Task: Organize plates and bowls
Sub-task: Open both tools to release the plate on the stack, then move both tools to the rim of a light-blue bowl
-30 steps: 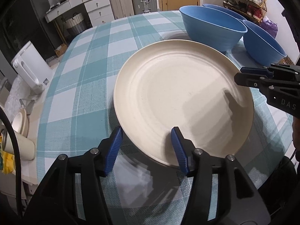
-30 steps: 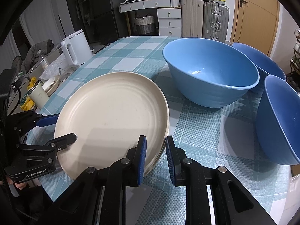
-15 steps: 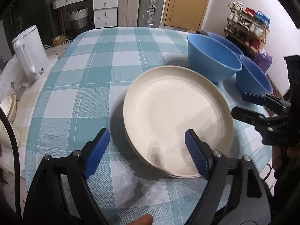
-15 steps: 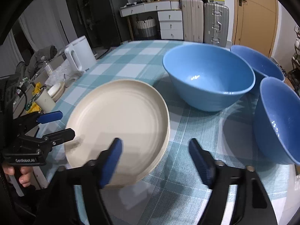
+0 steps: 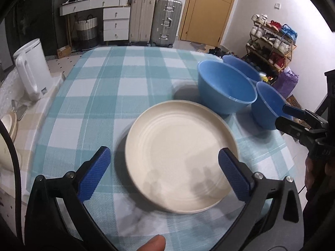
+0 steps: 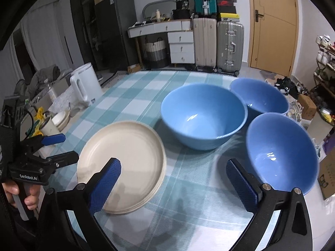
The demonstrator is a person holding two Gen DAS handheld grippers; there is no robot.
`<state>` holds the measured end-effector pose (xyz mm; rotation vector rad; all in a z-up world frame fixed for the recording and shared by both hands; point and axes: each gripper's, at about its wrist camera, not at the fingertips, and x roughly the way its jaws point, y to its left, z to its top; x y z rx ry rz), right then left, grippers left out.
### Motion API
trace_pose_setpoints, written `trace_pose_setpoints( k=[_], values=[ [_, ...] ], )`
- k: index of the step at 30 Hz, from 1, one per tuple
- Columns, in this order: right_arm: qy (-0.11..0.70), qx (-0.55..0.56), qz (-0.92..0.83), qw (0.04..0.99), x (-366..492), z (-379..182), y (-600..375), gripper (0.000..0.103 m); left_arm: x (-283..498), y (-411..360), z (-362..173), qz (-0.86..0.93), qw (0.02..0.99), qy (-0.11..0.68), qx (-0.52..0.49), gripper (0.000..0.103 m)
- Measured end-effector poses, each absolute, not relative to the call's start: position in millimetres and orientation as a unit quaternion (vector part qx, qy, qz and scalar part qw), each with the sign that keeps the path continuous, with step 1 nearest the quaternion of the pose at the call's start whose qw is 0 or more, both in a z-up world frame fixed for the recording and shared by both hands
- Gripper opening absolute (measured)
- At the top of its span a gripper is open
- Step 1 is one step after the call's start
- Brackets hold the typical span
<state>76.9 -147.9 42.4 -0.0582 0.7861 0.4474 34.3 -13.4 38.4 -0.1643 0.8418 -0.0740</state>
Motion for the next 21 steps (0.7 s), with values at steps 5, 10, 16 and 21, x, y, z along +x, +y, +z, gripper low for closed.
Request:
trace_pose_setpoints(
  k=[5, 10, 16, 21],
  values=[
    [0.370, -0.009, 0.203, 0.907, 86, 61, -176, 0.102, 49, -28, 55, -0.049, 0.911, 0.400, -0.086, 0.102],
    [0.363, 0.013, 0.187, 0.913, 95, 73, -201, 0.102, 71, -44, 69, -0.060, 0.913, 0.396, -0.080, 0.102],
    [0.362, 0.019, 0.172, 0.916, 108, 83, -223, 0.102, 96, -64, 84, -0.075, 0.916, 0.387, -0.078, 0.102],
    [0.358, 0.027, 0.159, 0.920, 119, 94, -242, 0.102, 115, -78, 94, -0.081, 0.916, 0.386, -0.070, 0.102]
  ],
)
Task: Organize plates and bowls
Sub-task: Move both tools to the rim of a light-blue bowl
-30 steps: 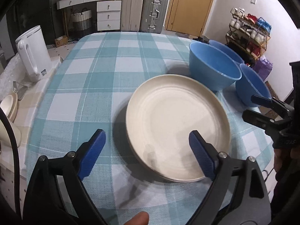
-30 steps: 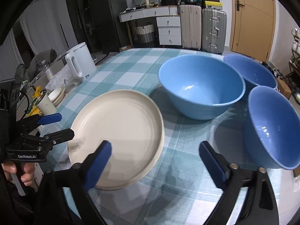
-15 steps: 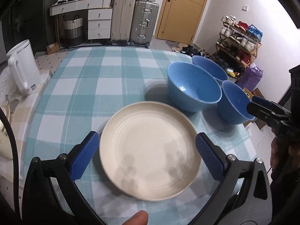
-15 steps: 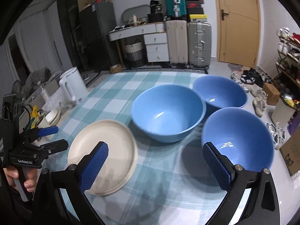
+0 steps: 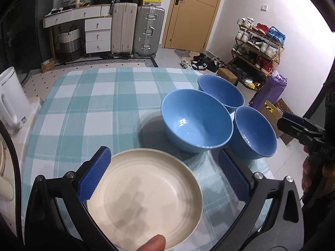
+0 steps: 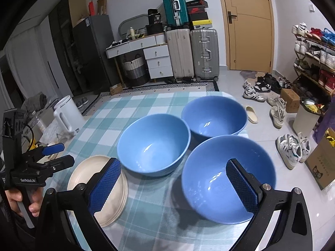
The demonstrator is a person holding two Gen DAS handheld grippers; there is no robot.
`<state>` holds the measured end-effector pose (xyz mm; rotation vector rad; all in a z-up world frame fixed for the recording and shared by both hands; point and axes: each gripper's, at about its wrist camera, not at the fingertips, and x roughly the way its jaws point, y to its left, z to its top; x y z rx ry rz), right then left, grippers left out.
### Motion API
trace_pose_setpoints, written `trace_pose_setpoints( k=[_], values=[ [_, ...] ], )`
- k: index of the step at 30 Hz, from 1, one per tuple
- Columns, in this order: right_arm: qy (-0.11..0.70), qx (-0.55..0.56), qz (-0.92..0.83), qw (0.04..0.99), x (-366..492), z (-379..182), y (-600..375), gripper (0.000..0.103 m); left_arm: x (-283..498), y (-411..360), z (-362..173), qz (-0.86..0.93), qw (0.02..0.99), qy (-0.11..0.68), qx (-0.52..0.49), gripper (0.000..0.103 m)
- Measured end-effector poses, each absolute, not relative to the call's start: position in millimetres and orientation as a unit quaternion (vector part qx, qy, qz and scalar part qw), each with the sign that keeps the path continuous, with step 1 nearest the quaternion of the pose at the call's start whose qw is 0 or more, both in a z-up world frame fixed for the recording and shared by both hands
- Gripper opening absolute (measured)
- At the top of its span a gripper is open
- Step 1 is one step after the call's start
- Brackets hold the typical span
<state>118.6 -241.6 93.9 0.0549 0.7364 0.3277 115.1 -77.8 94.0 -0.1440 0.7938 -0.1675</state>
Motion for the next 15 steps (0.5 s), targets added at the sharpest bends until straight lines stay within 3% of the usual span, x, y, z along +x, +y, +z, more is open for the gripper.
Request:
trace_pose_setpoints(
  k=[15],
  values=[
    [0.365, 0.030, 0.138, 0.920, 165, 113, -268, 0.102, 192, -97, 105, -0.095, 0.912, 0.395, -0.050, 0.102]
  ],
)
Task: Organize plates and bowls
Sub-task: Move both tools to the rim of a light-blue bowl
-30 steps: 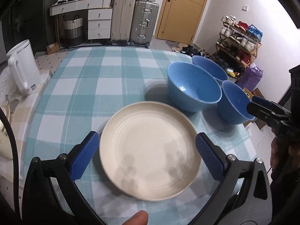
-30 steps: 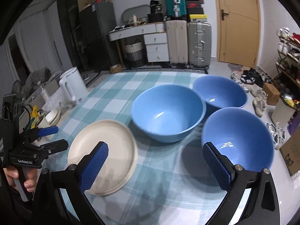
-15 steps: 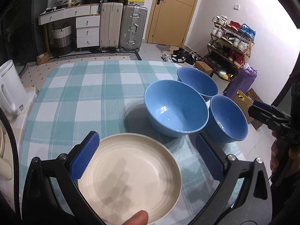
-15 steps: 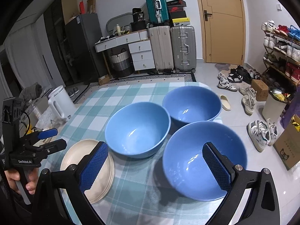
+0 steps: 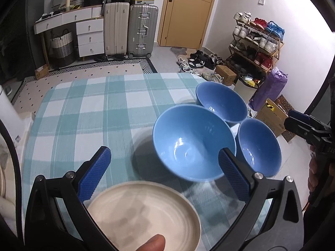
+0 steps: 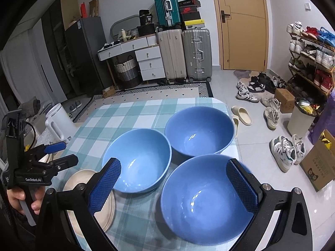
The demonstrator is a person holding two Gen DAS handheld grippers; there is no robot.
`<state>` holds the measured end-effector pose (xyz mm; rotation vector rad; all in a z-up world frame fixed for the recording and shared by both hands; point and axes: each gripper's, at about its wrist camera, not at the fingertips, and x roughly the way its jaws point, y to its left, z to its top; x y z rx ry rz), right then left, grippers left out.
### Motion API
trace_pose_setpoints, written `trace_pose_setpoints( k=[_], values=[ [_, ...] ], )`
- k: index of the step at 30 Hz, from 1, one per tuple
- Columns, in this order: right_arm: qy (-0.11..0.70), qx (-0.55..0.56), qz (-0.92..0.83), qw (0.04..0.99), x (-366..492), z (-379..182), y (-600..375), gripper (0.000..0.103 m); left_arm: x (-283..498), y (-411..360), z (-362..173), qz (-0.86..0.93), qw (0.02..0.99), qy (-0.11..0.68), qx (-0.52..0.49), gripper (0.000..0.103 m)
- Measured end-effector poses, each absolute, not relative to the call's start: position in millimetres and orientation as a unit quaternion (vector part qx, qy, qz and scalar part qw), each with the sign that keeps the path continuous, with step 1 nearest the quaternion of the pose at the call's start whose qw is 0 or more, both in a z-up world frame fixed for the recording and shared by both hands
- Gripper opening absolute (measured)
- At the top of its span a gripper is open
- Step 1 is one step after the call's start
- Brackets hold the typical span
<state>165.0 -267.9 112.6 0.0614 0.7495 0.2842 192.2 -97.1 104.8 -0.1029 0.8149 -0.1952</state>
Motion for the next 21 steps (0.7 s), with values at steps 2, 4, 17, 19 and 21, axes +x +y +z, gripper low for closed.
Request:
trace_pose_setpoints(
  k=[2, 4, 17, 19, 21],
  values=[
    [0.365, 0.032, 0.135, 0.920, 175, 114, -272, 0.102, 209, -102, 105, -0.098, 0.910, 0.399, -0.050, 0.102],
    [0.367, 0.036, 0.131, 0.920, 186, 114, -275, 0.102, 226, -107, 104, -0.105, 0.907, 0.405, -0.050, 0.102],
    [0.388, 0.070, 0.084, 0.915, 259, 109, -315, 0.102, 332, -162, 89, -0.136, 0.887, 0.440, -0.025, 0.102],
    [0.393, 0.073, 0.078, 0.913, 269, 106, -322, 0.102, 345, -168, 86, -0.137, 0.884, 0.446, -0.023, 0.102],
    [0.398, 0.075, 0.075, 0.911, 277, 102, -328, 0.102, 360, -175, 81, -0.138, 0.882, 0.451, -0.021, 0.102]
  ],
)
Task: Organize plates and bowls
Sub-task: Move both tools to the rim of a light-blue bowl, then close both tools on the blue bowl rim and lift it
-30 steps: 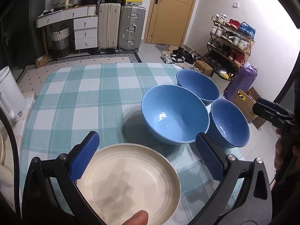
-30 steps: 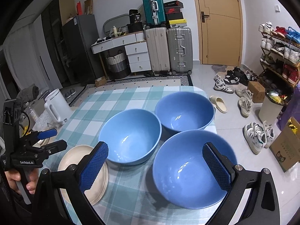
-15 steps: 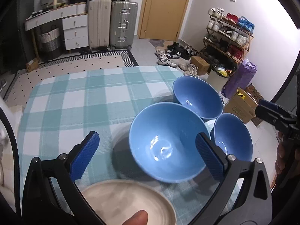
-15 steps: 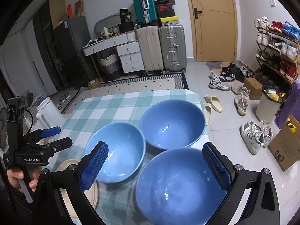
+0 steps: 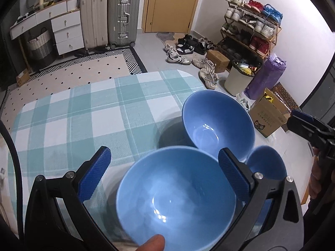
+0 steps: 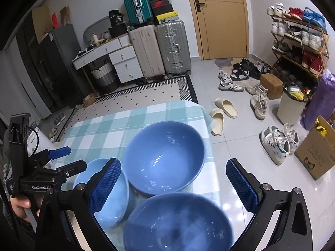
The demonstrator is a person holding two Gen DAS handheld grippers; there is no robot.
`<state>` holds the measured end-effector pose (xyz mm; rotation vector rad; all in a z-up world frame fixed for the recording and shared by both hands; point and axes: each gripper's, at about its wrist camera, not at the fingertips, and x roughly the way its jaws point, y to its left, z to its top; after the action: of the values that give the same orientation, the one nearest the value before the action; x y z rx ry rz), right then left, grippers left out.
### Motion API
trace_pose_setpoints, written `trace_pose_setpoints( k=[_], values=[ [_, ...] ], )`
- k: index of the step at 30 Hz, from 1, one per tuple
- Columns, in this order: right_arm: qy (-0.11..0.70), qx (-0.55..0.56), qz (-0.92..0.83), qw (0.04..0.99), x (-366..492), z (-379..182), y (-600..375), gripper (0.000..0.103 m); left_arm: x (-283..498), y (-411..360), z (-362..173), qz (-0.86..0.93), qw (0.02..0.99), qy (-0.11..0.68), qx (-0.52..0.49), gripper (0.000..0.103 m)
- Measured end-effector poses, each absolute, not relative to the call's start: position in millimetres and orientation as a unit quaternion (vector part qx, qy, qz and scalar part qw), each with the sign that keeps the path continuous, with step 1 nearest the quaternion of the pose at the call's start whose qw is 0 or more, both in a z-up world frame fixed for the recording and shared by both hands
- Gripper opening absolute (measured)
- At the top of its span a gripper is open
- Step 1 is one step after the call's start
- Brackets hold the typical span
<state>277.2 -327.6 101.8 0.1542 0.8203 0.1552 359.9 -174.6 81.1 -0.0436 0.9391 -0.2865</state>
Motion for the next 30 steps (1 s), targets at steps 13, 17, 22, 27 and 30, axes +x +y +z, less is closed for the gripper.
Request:
trace_pose_setpoints(
  k=[13, 17, 22, 27, 30],
  values=[
    [0.423, 0.091, 0.072, 0.899, 323, 62, -353, 0.101, 423, -211, 40, -0.131, 0.864, 0.486, -0.001, 0.102],
    [0.437, 0.090, 0.073, 0.892, 334, 48, -352, 0.094, 434, -219, 27, -0.139, 0.857, 0.497, 0.003, 0.102],
    [0.452, 0.090, 0.078, 0.884, 343, 33, -350, 0.086, 442, -225, 19, -0.148, 0.851, 0.504, 0.001, 0.097],
    [0.461, 0.098, 0.082, 0.878, 349, 24, -350, 0.073, 446, -231, 10, -0.165, 0.843, 0.512, 0.005, 0.075],
    [0.466, 0.099, 0.085, 0.875, 351, 18, -349, 0.064, 446, -236, 6, -0.177, 0.838, 0.515, 0.009, 0.064]
  ],
)
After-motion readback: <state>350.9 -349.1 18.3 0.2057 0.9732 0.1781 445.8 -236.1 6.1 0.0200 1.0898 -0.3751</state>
